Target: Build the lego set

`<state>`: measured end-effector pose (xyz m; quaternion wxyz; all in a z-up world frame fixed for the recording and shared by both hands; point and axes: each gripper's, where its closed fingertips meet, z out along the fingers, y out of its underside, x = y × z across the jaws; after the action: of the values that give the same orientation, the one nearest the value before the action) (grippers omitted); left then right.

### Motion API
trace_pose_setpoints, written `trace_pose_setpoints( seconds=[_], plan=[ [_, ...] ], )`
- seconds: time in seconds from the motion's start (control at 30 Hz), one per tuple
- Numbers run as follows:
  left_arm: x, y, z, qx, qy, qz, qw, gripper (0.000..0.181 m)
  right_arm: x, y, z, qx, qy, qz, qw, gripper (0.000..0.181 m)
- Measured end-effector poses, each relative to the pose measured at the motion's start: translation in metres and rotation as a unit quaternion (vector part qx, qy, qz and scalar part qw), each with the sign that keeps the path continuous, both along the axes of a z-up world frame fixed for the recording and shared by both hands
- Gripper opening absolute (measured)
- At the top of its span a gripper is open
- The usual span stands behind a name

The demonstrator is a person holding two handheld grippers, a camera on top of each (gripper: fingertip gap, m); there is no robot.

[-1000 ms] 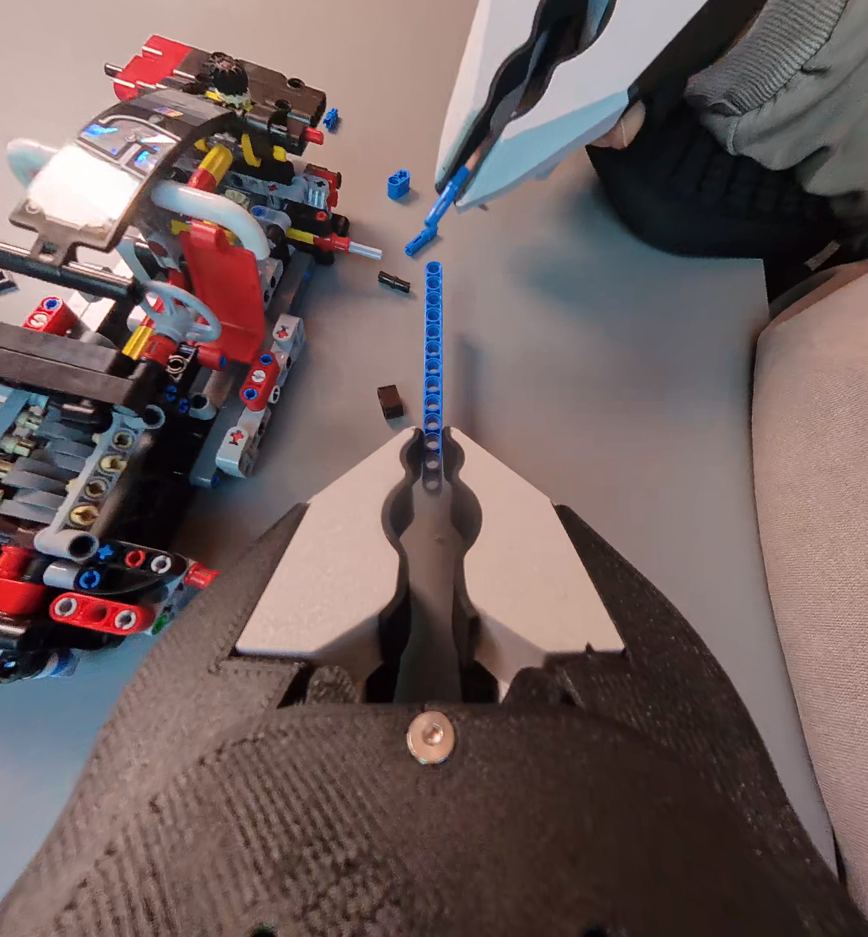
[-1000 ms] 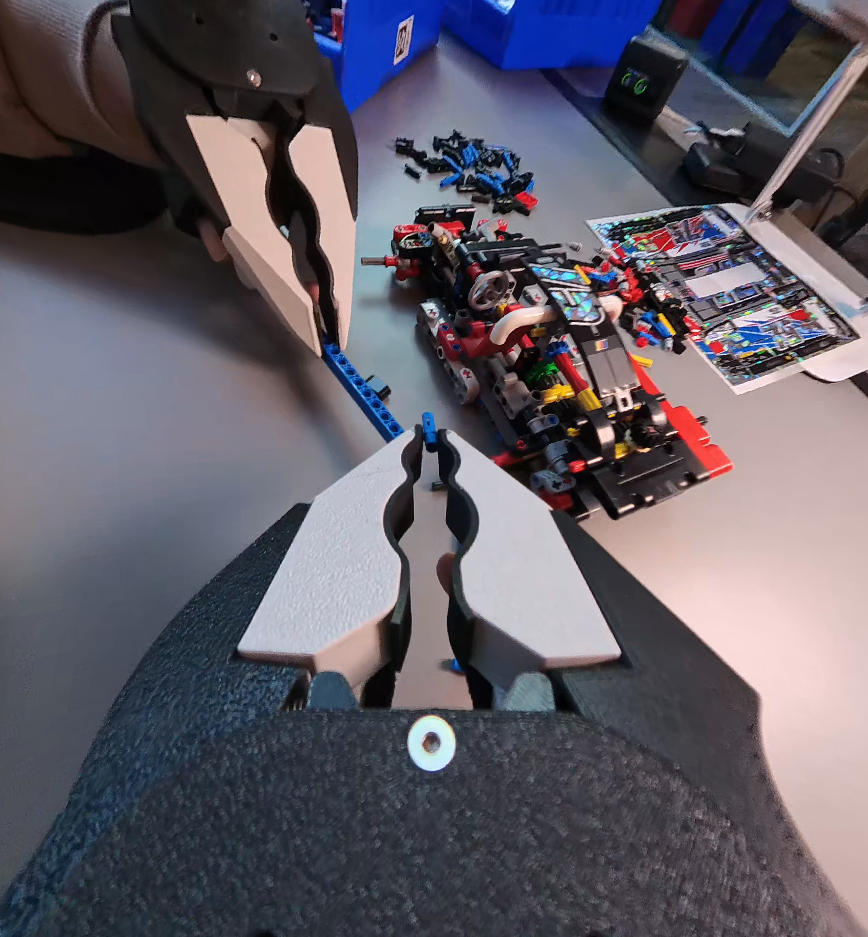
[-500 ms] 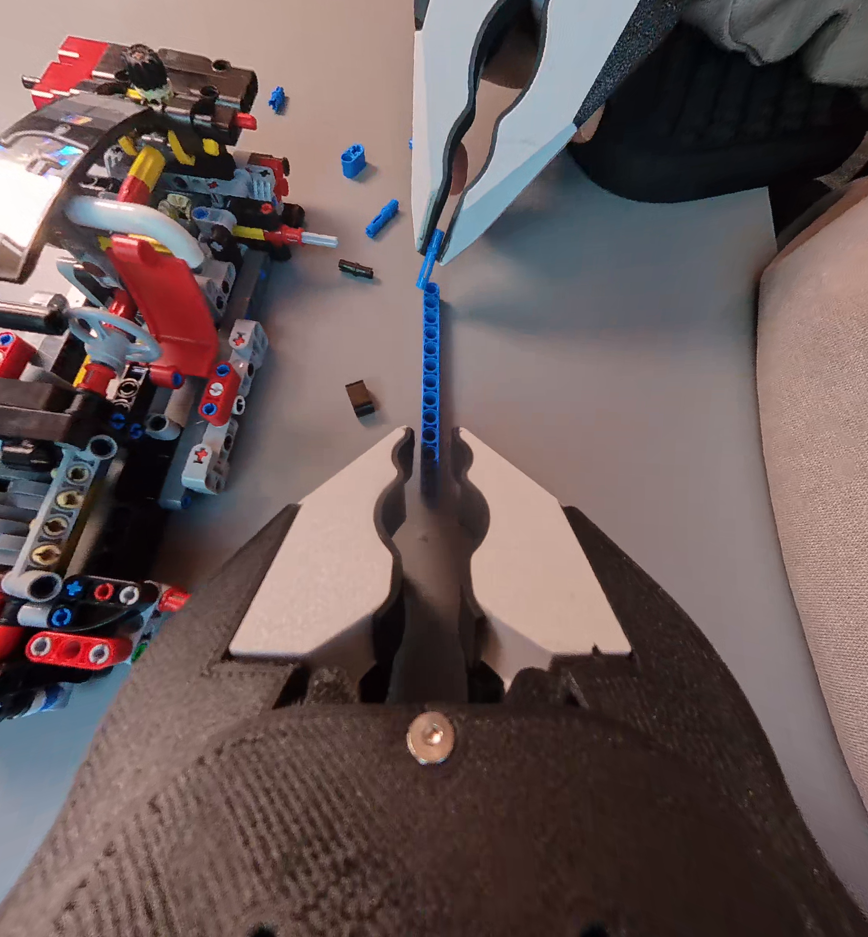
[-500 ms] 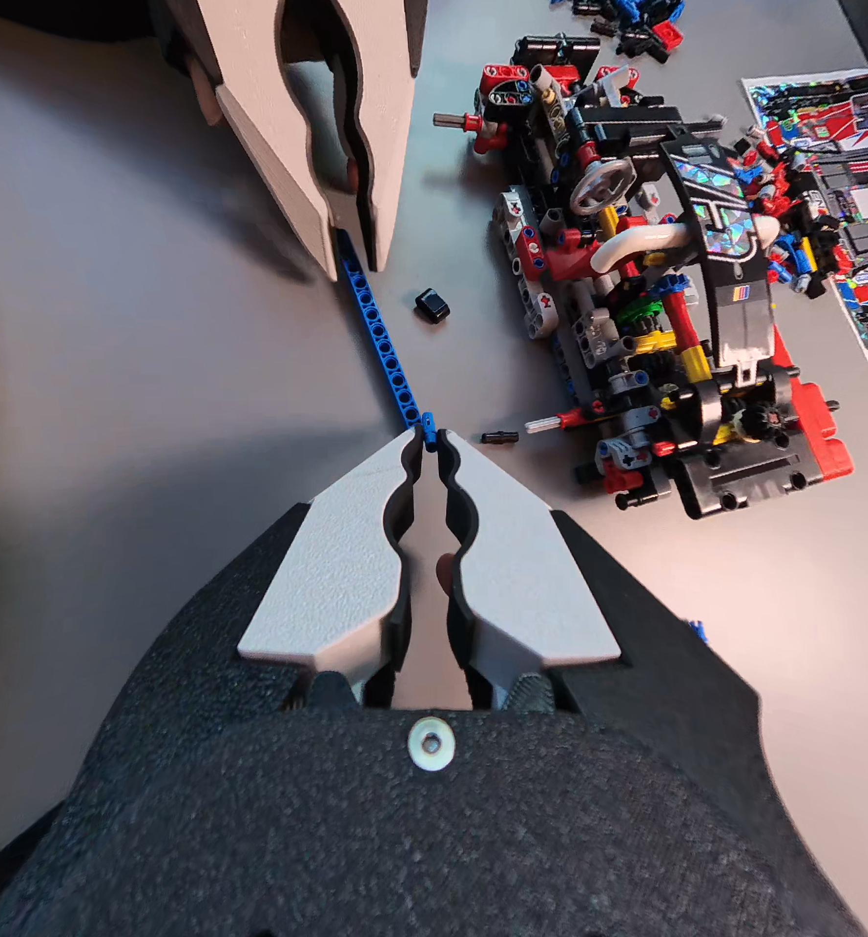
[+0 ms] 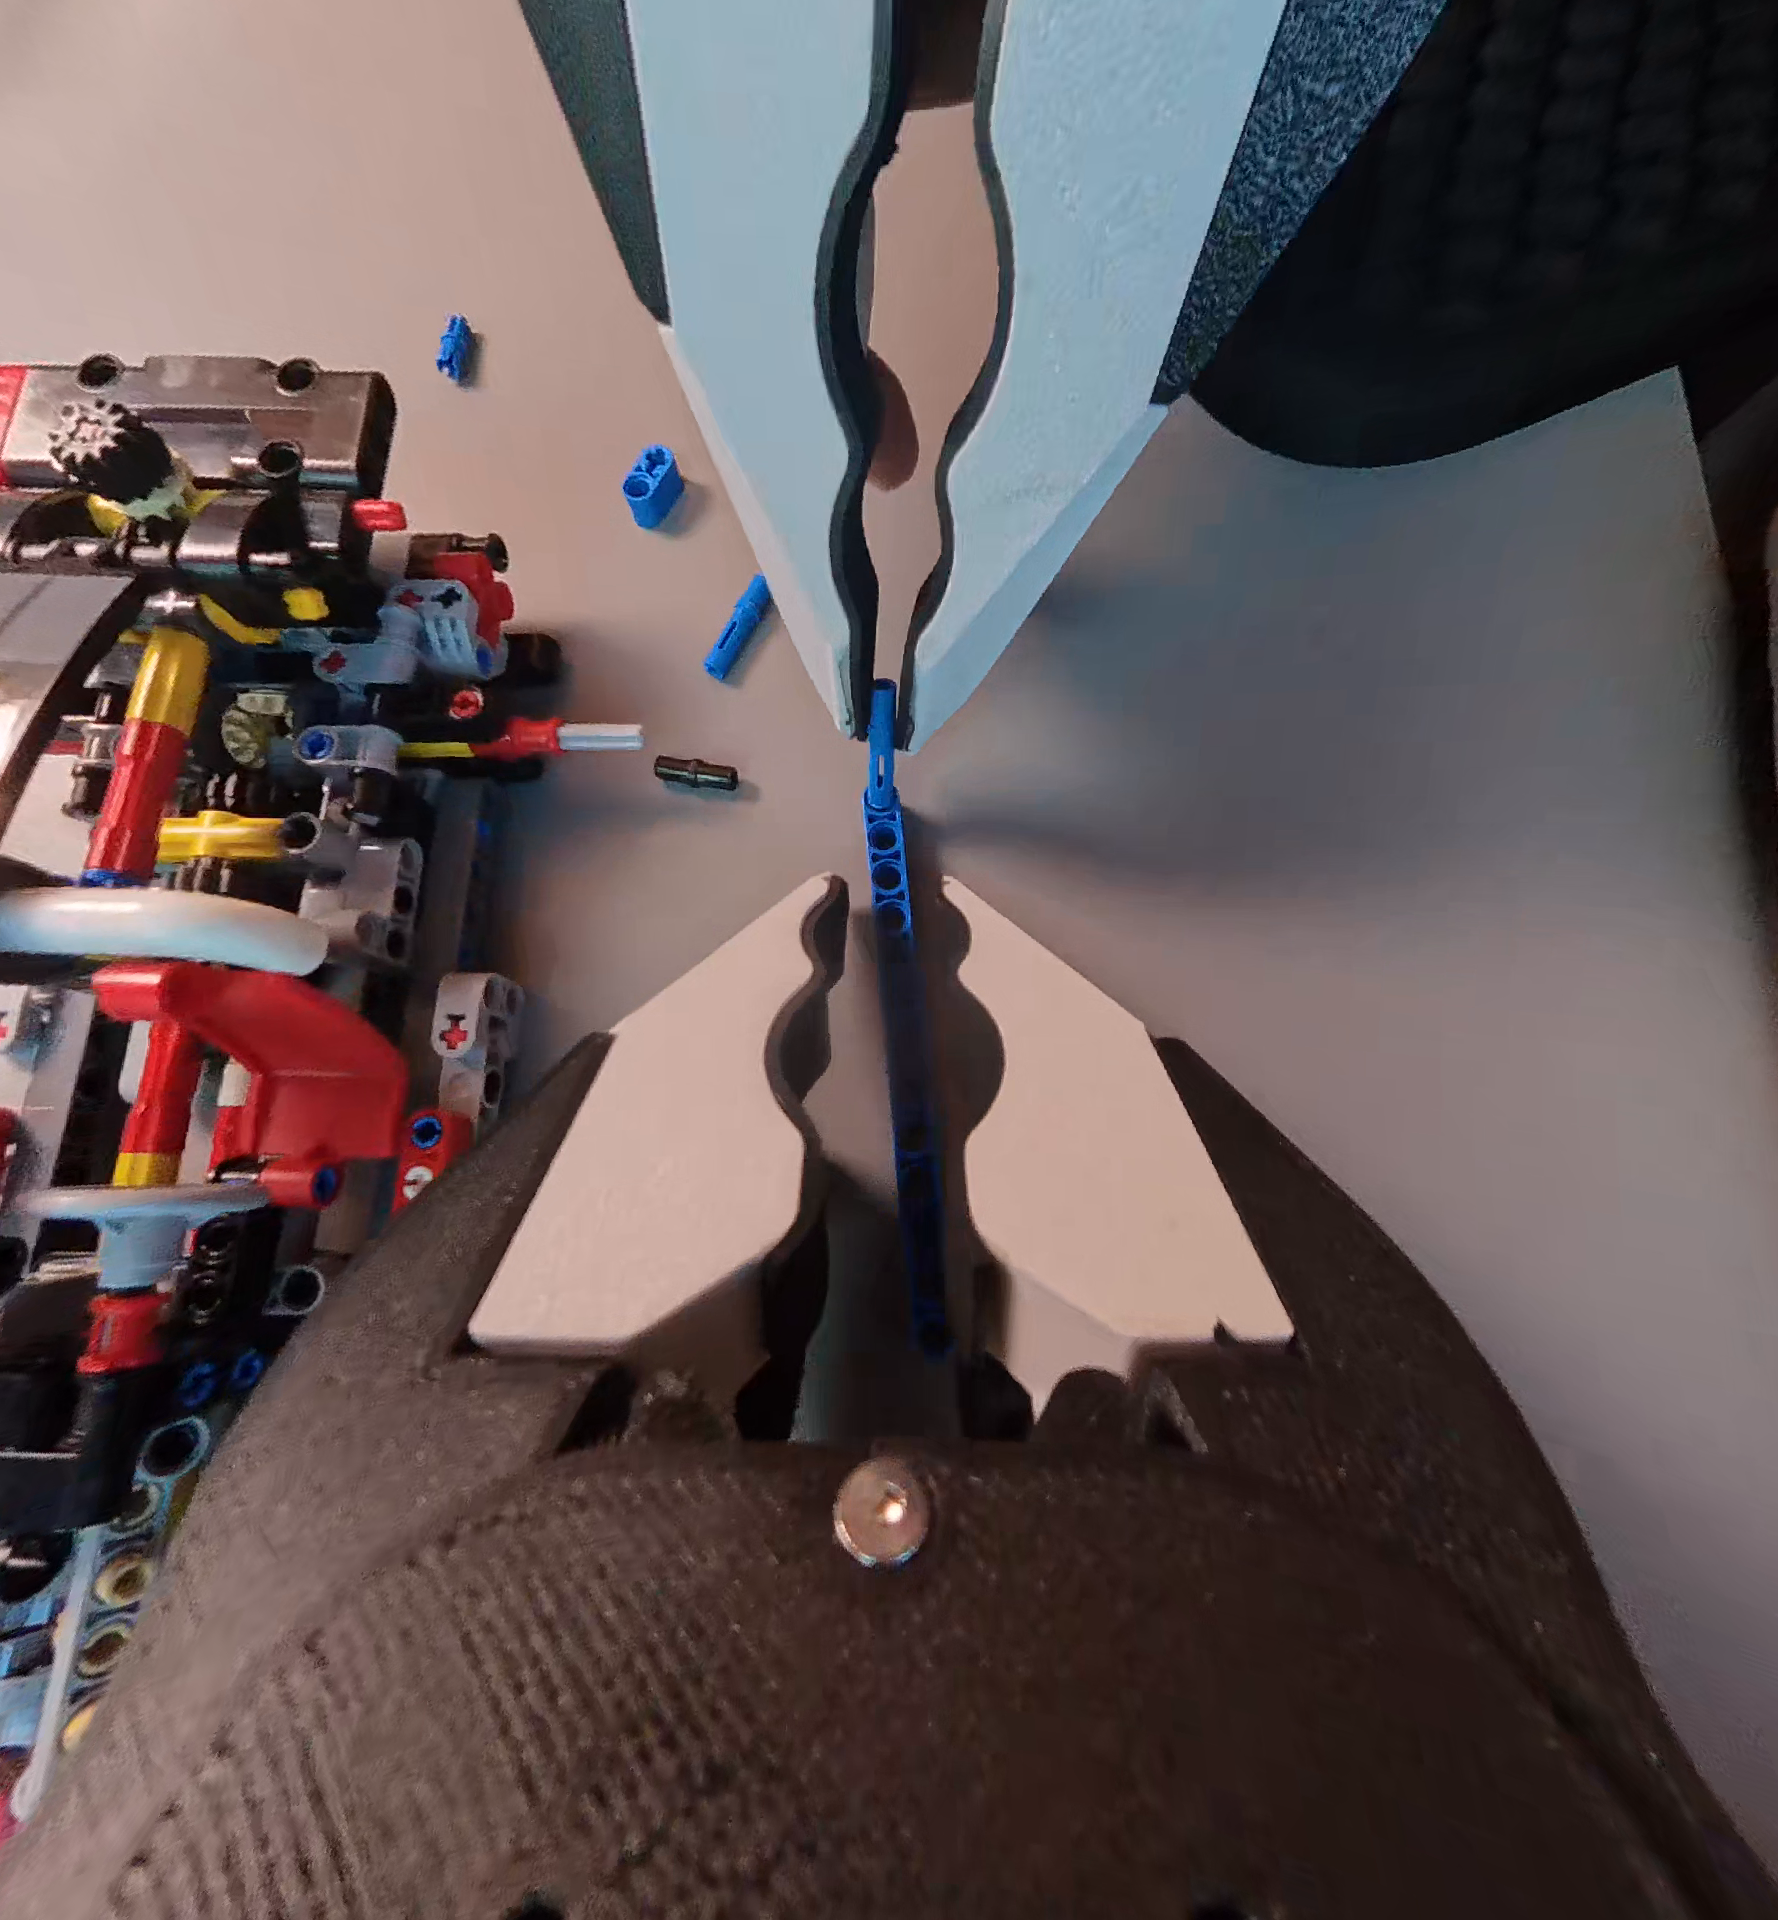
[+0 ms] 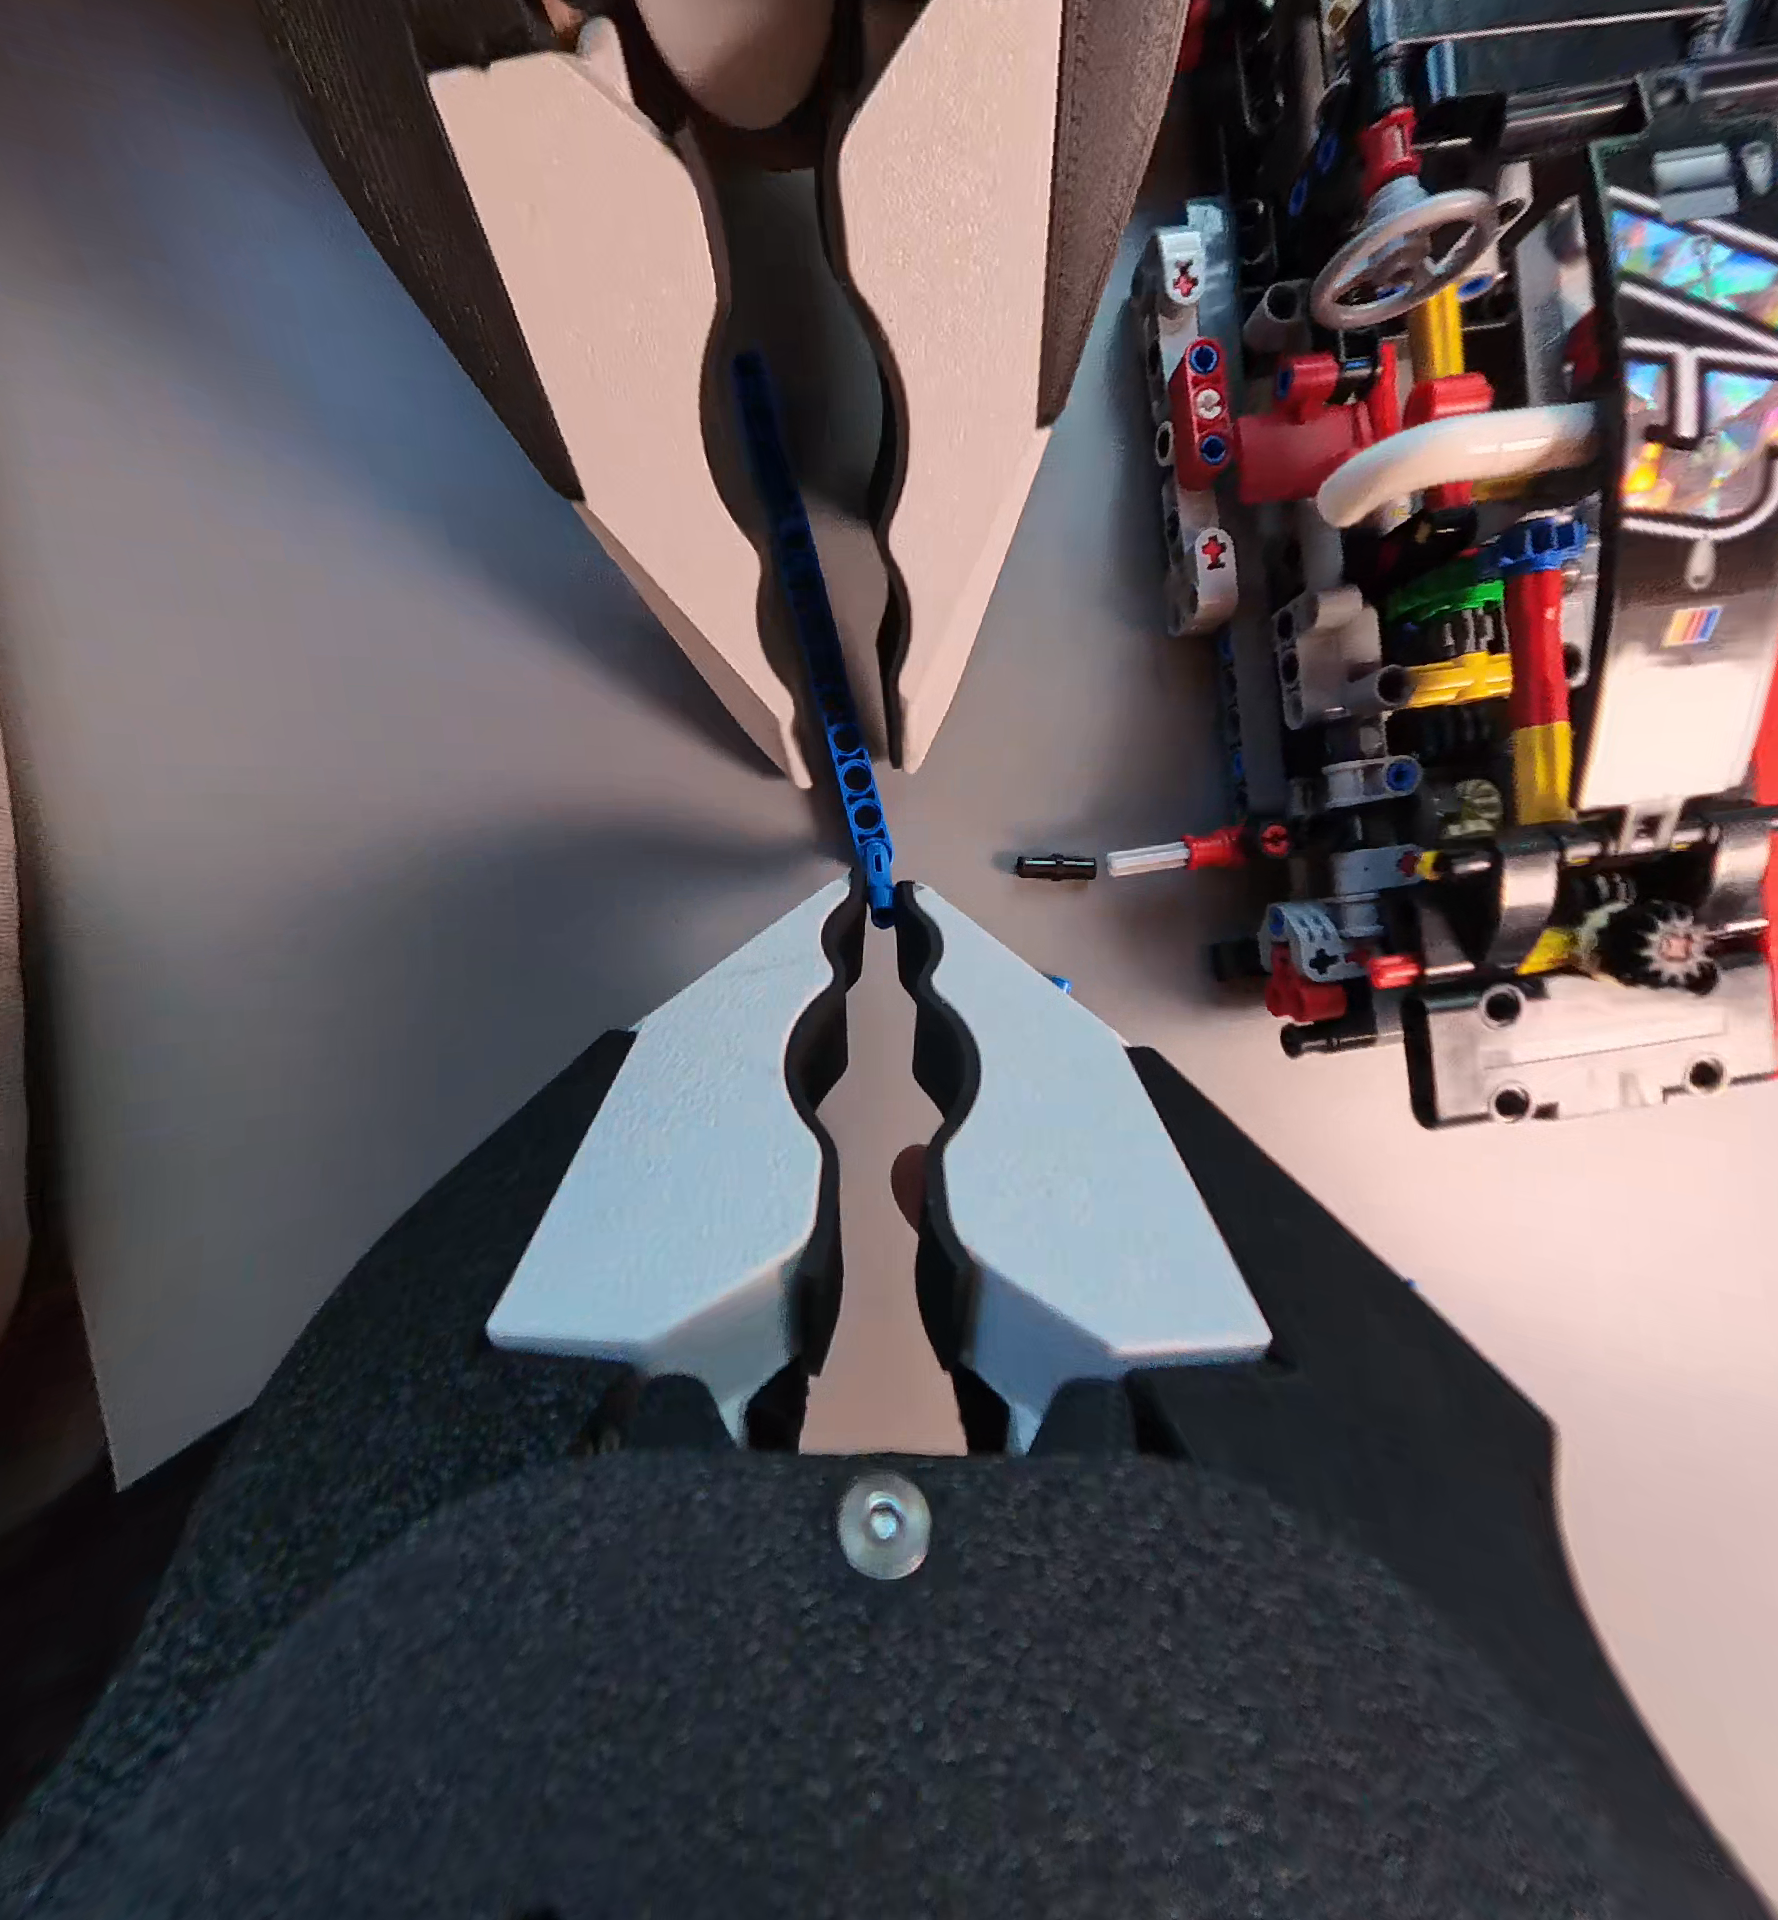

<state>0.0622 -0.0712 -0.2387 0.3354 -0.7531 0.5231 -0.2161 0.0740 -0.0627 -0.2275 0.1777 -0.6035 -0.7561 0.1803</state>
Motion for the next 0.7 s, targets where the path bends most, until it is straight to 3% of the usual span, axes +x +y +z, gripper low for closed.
trace_pose_setpoints(
  seconds=[0.4, 0.57, 0.7],
  plan=[
    [-0.034, -0.017, 0.008, 0.031, -0.019, 0.015, 0.999, 0.016, -0.007, -0.004, -0.001, 0.061, -0.124, 0.063, 0.988, 0.003],
    [-0.023, -0.019, 0.042, 0.039, -0.118, 0.020, 0.992, 0.019, -0.030, -0.018, 0.030, 0.036, -0.024, 0.073, 0.996, 0.003],
    [-0.019, -0.022, 0.060, 0.071, -0.154, 0.006, 0.986, 0.002, -0.039, -0.030, 0.055, 0.009, 0.055, 0.070, 0.996, 0.002]
  ],
)
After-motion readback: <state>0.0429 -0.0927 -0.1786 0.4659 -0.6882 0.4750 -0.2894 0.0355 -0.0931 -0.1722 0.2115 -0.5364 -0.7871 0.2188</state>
